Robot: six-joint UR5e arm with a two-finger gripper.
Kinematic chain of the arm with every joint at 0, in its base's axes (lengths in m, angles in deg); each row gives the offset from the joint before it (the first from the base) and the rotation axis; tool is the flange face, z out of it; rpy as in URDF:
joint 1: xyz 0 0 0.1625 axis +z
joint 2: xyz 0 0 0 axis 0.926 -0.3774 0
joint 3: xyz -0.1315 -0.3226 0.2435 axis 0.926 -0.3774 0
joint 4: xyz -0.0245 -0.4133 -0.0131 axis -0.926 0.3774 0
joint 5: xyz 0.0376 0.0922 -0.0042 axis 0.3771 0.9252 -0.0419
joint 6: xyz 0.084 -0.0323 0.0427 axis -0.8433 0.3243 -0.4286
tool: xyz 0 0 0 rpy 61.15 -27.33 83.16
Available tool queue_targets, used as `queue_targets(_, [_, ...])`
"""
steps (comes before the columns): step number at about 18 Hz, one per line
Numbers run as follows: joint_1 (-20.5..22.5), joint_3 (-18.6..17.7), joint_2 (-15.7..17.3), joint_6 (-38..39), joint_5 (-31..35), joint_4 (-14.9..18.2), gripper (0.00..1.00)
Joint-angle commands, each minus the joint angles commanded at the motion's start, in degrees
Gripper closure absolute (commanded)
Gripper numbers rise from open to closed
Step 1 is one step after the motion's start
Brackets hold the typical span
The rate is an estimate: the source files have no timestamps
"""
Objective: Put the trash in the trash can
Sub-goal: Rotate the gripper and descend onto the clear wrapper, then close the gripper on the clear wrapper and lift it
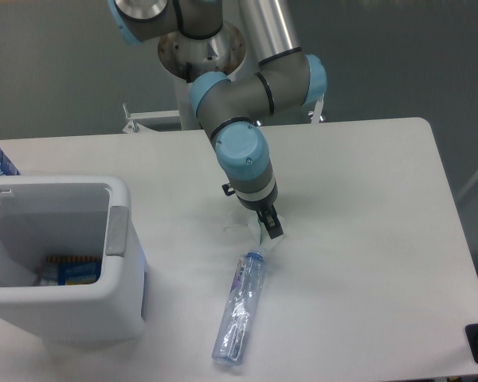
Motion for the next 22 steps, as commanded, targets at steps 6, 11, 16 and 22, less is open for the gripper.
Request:
queue_targets(6, [0.0, 0.09, -0.18, 2.2, 0.0, 0.09, 0.52])
queue_targets(11, [-0.09, 0.0, -0.18, 2.82, 0.17, 0.17, 0.72])
queue_targets(16, [-0.17, -0.09, 0.52, 4.05, 0.18, 0.26, 0.9])
queue_targets(22, [0.61, 0.0, 6.23, 3.26, -0.79, 2.71, 0.9])
